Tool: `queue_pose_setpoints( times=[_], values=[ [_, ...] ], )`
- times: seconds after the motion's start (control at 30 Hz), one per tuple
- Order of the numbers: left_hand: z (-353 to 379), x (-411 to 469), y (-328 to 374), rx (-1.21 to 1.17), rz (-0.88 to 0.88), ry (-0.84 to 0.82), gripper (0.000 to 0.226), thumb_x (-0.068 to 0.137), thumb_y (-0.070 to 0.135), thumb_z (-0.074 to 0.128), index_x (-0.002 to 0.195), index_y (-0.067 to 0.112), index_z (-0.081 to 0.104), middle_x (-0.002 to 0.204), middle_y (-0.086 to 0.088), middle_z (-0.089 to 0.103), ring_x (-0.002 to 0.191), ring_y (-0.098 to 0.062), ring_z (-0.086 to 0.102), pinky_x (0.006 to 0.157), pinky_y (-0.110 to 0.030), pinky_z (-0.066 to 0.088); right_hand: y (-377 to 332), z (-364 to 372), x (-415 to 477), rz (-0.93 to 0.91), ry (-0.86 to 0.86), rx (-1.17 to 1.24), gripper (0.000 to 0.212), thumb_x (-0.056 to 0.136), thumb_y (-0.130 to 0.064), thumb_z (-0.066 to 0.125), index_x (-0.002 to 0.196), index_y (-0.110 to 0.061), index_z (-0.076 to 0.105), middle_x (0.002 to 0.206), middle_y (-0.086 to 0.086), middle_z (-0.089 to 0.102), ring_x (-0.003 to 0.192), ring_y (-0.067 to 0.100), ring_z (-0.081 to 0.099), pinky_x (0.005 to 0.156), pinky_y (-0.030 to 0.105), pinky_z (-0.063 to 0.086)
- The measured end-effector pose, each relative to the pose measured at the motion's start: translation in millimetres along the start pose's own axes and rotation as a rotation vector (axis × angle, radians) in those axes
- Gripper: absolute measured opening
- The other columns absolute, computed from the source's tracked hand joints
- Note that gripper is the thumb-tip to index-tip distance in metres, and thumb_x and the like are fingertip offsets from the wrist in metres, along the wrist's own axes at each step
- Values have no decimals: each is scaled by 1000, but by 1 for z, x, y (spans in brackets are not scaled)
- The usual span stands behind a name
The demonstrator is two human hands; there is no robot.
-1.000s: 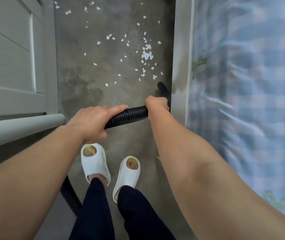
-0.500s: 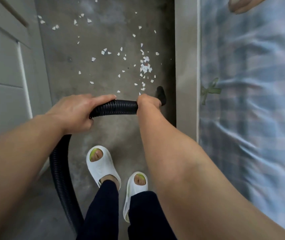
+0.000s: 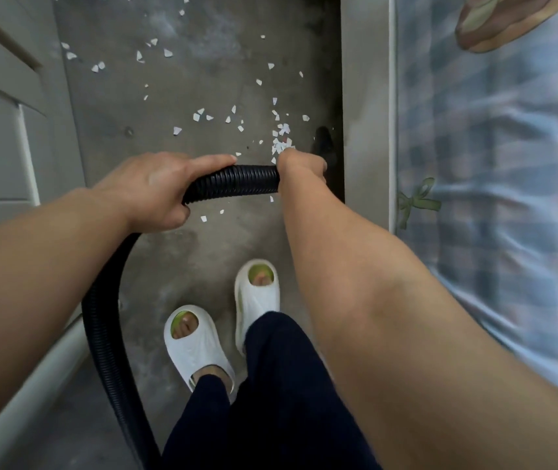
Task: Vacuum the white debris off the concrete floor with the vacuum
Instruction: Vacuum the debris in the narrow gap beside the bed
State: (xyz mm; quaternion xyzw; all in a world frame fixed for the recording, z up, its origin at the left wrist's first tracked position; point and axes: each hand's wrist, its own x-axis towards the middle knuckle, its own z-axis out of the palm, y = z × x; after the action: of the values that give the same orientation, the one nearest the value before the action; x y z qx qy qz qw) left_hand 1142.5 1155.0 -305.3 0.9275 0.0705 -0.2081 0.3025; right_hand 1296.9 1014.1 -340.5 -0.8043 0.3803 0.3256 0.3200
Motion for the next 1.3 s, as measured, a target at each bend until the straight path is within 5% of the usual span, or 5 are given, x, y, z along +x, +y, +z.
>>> queue_pose_setpoints(
  times=[0.13,0.43,0.7,1.13,1.3],
  values=[
    [22,-2,0,-48,-39,-68,100,72,9,63,145,53,13,113,-2,58,101,-29,56,78,-40,50,7,4,16,-29,56,-94,75,89,-22,62,151,-9,22,141,15,38,58,18,33,68,30,42],
    [40,11,3,-72,-84,-86,103,72,13,62,143,56,2,118,2,56,99,-25,57,73,-35,48,4,12,39,-49,86,-92,79,94,-24,57,155,-13,9,141,17,30,56,18,31,76,35,43],
    [38,4,8,-162,-153,-51,104,72,8,64,146,53,5,128,4,56,102,-25,57,80,-38,50,-17,26,35,-213,-21,-258,70,93,-26,58,150,-16,19,139,18,31,101,38,60,88,49,54],
    [24,55,20,-293,-263,23,101,73,9,63,149,45,6,124,-8,57,105,-30,56,87,-41,47,-93,42,57,-425,-37,-483,69,93,-22,52,151,-12,15,135,18,32,92,32,58,82,37,48],
    [26,46,28,-357,-287,13,102,73,8,65,150,42,7,115,-6,58,94,-26,55,77,-32,44,-91,45,49,-536,-121,-584,70,93,-22,53,151,-12,15,135,18,31,97,34,58,77,33,43]
  ],
)
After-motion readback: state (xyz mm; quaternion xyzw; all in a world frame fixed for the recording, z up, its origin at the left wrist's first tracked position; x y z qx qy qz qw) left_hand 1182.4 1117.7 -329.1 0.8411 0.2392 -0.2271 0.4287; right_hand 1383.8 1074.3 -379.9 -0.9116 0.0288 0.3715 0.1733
